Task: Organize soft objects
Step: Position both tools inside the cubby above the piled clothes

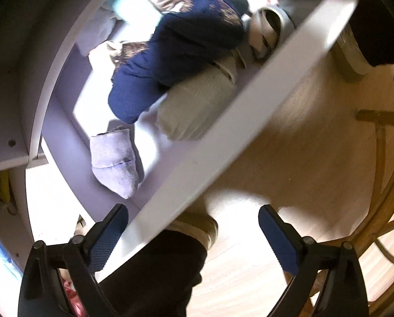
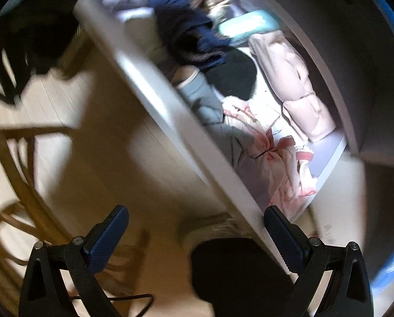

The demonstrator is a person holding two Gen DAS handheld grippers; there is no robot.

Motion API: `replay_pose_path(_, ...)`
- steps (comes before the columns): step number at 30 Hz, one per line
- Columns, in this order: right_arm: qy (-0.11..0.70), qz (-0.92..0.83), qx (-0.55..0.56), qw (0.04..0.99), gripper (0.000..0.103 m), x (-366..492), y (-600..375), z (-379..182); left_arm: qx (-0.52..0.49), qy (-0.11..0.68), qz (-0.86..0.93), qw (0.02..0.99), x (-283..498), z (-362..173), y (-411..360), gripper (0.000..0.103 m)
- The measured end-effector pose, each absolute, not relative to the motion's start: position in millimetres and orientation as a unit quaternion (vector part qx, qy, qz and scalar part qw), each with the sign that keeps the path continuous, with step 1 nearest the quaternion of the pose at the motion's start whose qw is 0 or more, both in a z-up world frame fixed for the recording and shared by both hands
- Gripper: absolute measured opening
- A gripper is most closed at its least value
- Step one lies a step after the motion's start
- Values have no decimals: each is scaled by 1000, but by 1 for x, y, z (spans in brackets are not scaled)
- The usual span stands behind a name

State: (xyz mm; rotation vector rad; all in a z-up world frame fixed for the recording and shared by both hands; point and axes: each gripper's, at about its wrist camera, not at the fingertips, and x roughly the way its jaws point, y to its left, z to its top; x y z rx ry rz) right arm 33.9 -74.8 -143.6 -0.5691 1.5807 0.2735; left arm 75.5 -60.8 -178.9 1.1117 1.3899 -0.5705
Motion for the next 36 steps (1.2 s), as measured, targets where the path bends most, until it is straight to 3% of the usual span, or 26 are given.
replay_pose_path(6, 674, 72, -124, 725, 103, 64, -97, -102, 312, 615, -265, 674, 103, -118, -62, 94)
replay_pose_path(12, 645, -14, 5, 764, 103, 83, -132, -98, 193, 620, -186, 737, 143, -103, -47, 96)
replay_pose_path(26, 648, -85, 87, 752, 103, 92, -151, -156, 138, 623, -43, 769, 168, -146, -16, 95)
replay_pose_path(36, 652, -106, 57, 749, 103, 90, -156, -171, 143, 636, -33, 758, 164, -163, -11, 95)
